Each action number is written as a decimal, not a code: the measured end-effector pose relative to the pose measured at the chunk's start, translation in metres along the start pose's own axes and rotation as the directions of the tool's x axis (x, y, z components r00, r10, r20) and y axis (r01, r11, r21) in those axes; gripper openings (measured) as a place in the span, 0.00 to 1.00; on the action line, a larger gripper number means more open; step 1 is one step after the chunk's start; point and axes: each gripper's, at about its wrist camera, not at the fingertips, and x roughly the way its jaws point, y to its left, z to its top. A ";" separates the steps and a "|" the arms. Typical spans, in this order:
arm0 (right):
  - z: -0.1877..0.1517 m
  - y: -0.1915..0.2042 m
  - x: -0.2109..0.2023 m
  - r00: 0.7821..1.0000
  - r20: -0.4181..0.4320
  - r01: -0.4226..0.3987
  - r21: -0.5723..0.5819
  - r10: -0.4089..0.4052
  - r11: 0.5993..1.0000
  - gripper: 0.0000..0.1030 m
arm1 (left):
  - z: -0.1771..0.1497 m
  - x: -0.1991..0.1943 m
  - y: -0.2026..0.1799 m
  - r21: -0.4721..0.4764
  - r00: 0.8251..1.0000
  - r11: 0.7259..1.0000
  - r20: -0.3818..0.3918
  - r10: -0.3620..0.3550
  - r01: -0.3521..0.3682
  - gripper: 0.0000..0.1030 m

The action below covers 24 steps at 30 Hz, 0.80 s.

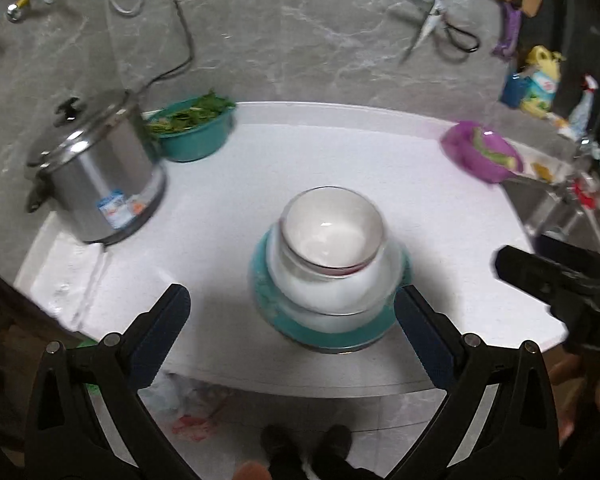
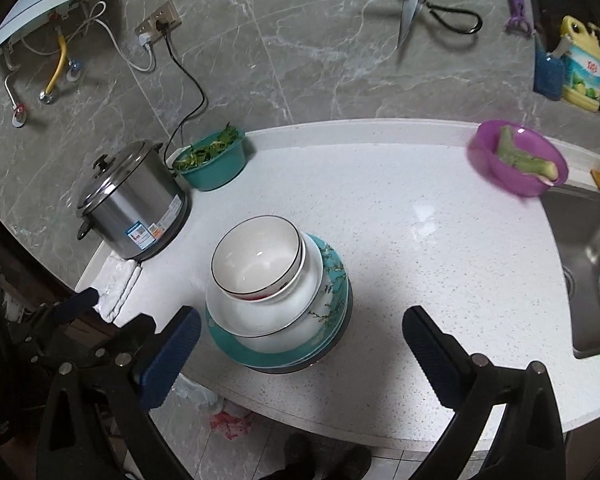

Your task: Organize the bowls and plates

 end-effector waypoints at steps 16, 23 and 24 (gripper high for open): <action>0.003 0.043 -0.020 0.992 0.022 0.120 0.027 -0.120 0.992 1.00 | 0.015 0.003 0.025 0.001 0.997 0.999 -0.068 0.041 -0.041 1.00; 0.010 0.053 -0.019 0.986 0.020 0.162 0.025 -0.163 0.986 1.00 | 0.030 0.006 0.032 -0.006 0.998 1.000 -0.064 0.019 -0.019 1.00; 0.011 0.053 -0.018 0.986 0.019 0.163 0.025 -0.164 0.986 1.00 | 0.032 0.006 0.033 -0.004 0.998 1.000 -0.066 0.016 -0.017 1.00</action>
